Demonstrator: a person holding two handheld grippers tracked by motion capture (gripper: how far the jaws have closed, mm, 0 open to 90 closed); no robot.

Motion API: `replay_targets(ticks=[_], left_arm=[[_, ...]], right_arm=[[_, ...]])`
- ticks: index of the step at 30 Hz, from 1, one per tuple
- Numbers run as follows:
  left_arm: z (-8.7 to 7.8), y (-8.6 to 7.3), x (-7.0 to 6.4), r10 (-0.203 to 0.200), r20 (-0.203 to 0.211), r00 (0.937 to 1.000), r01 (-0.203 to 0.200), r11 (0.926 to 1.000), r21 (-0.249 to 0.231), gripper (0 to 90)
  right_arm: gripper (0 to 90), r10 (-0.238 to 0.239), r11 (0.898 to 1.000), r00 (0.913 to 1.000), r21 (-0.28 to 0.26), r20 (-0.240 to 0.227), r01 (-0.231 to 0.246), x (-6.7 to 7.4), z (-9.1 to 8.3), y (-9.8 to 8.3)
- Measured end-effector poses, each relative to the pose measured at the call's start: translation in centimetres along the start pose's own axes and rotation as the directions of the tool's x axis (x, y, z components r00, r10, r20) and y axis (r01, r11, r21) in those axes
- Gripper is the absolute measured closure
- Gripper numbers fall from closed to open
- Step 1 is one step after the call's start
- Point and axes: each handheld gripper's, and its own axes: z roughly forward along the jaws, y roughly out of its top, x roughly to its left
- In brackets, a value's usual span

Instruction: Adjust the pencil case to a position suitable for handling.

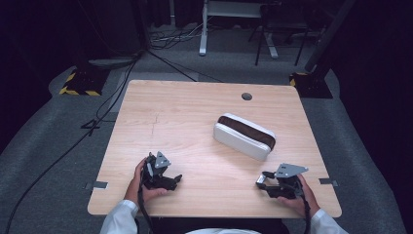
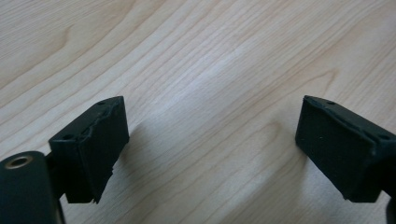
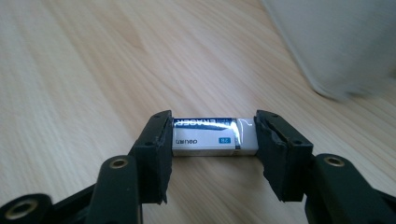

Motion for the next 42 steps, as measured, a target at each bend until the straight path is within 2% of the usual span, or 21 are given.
replay_targets(ticks=[2,3,6,8,9,10,12,14,15,16,18,20,22,24,25,27,33,35,36,40,42], left_arm=[[0.2,0.2,-0.1,0.017,0.01,0.9998,-0.017,0.9998,-0.004,15.3],[0.2,0.2,-0.1,0.017,0.01,0.9998,-0.017,0.9998,-0.004,15.3],[0.5,0.8,-0.1,0.039,0.028,0.9988,-0.039,0.9992,-0.001,16.1],[0.6,1.2,-0.1,0.056,0.019,0.9983,-0.056,0.9984,0.007,16.6],[0.9,2.2,-0.2,0.074,0.035,0.9967,-0.073,0.9972,-0.012,16.4],[0.9,2.2,-0.2,0.074,0.035,0.9967,-0.073,0.9972,-0.012,16.5],[1.6,3.5,-0.6,0.103,0.06,0.9929,-0.102,0.9946,-0.019,16.5],[2.2,4.2,-1.0,0.11,0.092,0.9896,-0.108,0.9937,-0.03,16.6],[2.2,4.2,-1.0,0.11,0.092,0.9896,-0.108,0.9937,-0.03,16.8],[2.7,4.9,-1.4,0.137,0.102,0.9853,-0.135,0.9905,-0.029,16.8],[3.0,5.6,-1.7,0.14,0.119,0.983,-0.136,0.99,-0.038,16.8],[3.1,5.9,-1.9,0.14,0.123,0.9825,-0.135,0.9897,-0.048,16.8],[3.3,6.8,-2.4,0.163,0.108,0.9806,-0.155,0.9848,-0.078,16.8],[3.5,7.8,-2.6,0.164,0.121,0.9791,-0.155,0.9847,-0.078,16.8],[3.5,8.3,-2.8,0.163,0.123,0.979,-0.151,0.9837,-0.097,16.8],[3.4,9.4,-3.2,0.172,0.133,0.9761,-0.152,0.9779,-0.143,16.8],[4.0,12.7,-4.9,0.219,0.141,0.9655,-0.192,0.9645,-0.182,16.8],[4.3,13.9,-5.8,0.24,0.146,0.9596,-0.209,0.9569,-0.202,16.8],[4.3,13.9,-5.8,0.24,0.146,0.9596,-0.209,0.9569,-0.202,16.9],[5.1,15.9,-7.5,0.285,0.16,0.945,-0.246,0.9421,-0.229,17.0],[5.6,16.7,-8.1,0.298,0.165,0.94,-0.258,0.939,-0.227,17.1]], right_arm=[[48.5,0.052,0.999,0.9973,-0.004,0.053,-0.051,-1.4,-1.4,-1.3],[48.5,0.052,0.999,0.9973,-0.004,0.053,-0.051,-1.4,-1.4,-1.3],[48.5,0.086,0.996,0.9915,-0.004,0.097,-0.086,-2.6,-2.5,-2.2],[48.5,0.096,0.995,0.9896,-0.002,0.107,-0.096,-2.9,-2.7,-2.4],[48.5,0.109,0.994,0.9868,0.002,0.12,-0.11,-3.5,-3.1,-2.7],[48.5,0.11,0.994,0.9863,0.003,0.123,-0.111,-3.8,-3.2,-2.8],[48.5,0.113,0.993,0.9858,-0.001,0.124,-0.114,-4.2,-3.3,-2.9],[48.5,0.118,0.993,0.9847,0.0,0.127,-0.119,-4.6,-3.4,-3.0],[48.5,0.118,0.993,0.9847,0.0,0.127,-0.119,-4.6,-3.4,-3.0],[48.5,0.126,0.992,0.9828,-0.008,0.135,-0.126,-5.0,-3.6,-3.2],[48.5,0.132,0.991,0.981,-0.018,0.142,-0.131,-5.3,-3.6,-3.4],[48.5,0.135,0.991,0.9808,-0.017,0.141,-0.134,-5.3,-3.7,-3.5],[48.4,0.134,0.991,0.9808,-0.025,0.142,-0.132,-5.4,-3.7,-3.5],[48.4,0.135,0.991,0.9808,-0.026,0.141,-0.132,-5.4,-3.7,-3.6],[48.4,0.135,0.991,0.9808,-0.027,0.141,-0.132,-5.4,-3.7,-3.6],[48.4,0.134,0.991,0.9809,-0.03,0.141,-0.131,-5.4,-3.7,-3.6],[48.4,0.134,0.991,0.9814,-0.032,0.137,-0.131,-5.5,-3.6,-3.6],[48.4,0.134,0.991,0.9814,-0.032,0.137,-0.131,-5.5,-3.6,-3.6],[48.4,0.134,0.991,0.9814,-0.032,0.137,-0.131,-5.5,-3.6,-3.6],[48.3,0.133,0.991,0.9816,-0.032,0.137,-0.13,-5.5,-3.6,-3.6],[48.4,0.132,0.991,0.9818,-0.031,0.136,-0.129,-5.6,-3.6,-3.6]])
